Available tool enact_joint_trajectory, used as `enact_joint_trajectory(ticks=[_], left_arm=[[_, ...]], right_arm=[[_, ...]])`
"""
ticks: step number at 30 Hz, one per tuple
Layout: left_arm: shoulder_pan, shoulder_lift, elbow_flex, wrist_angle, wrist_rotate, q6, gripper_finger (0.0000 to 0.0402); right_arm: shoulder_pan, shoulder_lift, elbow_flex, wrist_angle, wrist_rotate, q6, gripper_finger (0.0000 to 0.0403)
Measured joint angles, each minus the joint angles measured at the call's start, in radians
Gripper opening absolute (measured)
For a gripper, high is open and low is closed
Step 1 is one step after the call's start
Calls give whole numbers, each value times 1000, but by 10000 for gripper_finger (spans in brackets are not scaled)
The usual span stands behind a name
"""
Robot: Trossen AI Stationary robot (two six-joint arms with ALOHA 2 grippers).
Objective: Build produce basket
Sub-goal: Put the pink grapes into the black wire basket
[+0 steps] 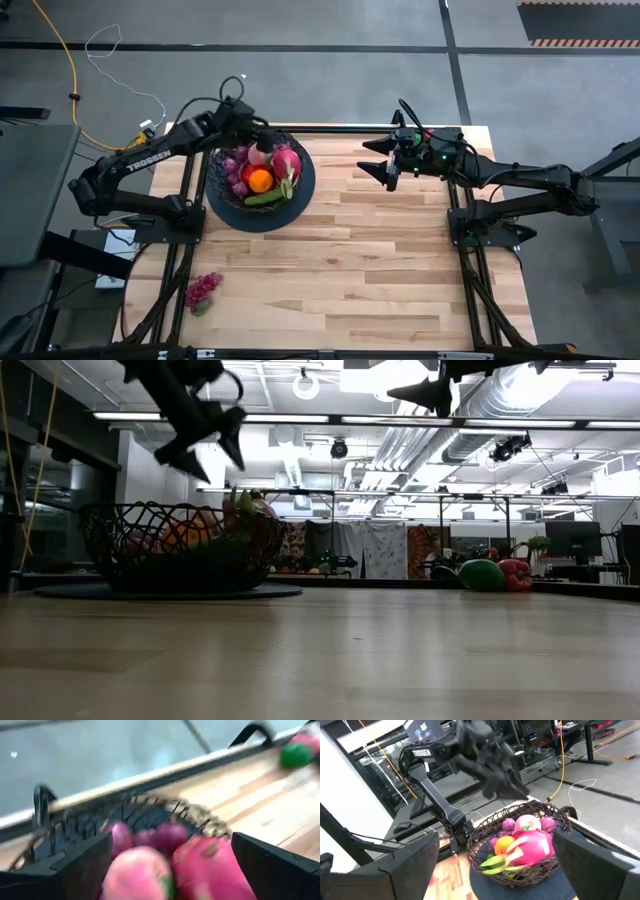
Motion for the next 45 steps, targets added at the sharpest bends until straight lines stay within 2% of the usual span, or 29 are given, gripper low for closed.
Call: enact_joint_trajectory(ticks=[6, 10, 19, 22, 26, 31, 37, 40, 45], left_arm=[[-11, -63, 97, 9, 59, 25, 397], [-61, -146, 104, 63, 75, 58, 398], [-290, -283, 103, 210, -28, 106, 398], [-387, -297, 54, 330, -43, 137, 399], [-503, -304, -84, 582, -43, 135, 399], [-599, -303, -217, 816, -55, 104, 399], [-650, -304, -233, 772, -93, 146, 399], [-653, -304, -233, 769, -83, 195, 399], [-652, -304, -233, 760, -66, 183, 399]], right_arm=[[0, 0, 0, -1, 0, 17, 377], [0, 0, 0, -1, 0, 16, 377], [0, 0, 0, -2, 0, 15, 377], [0, 0, 0, -2, 0, 15, 377], [0, 0, 0, -2, 0, 15, 377], [0, 0, 0, -2, 0, 15, 377], [0, 0, 0, -2, 0, 6, 377], [0, 0, 0, 2, -1, -1, 377], [9, 0, 0, 42, -6, -82, 377]])
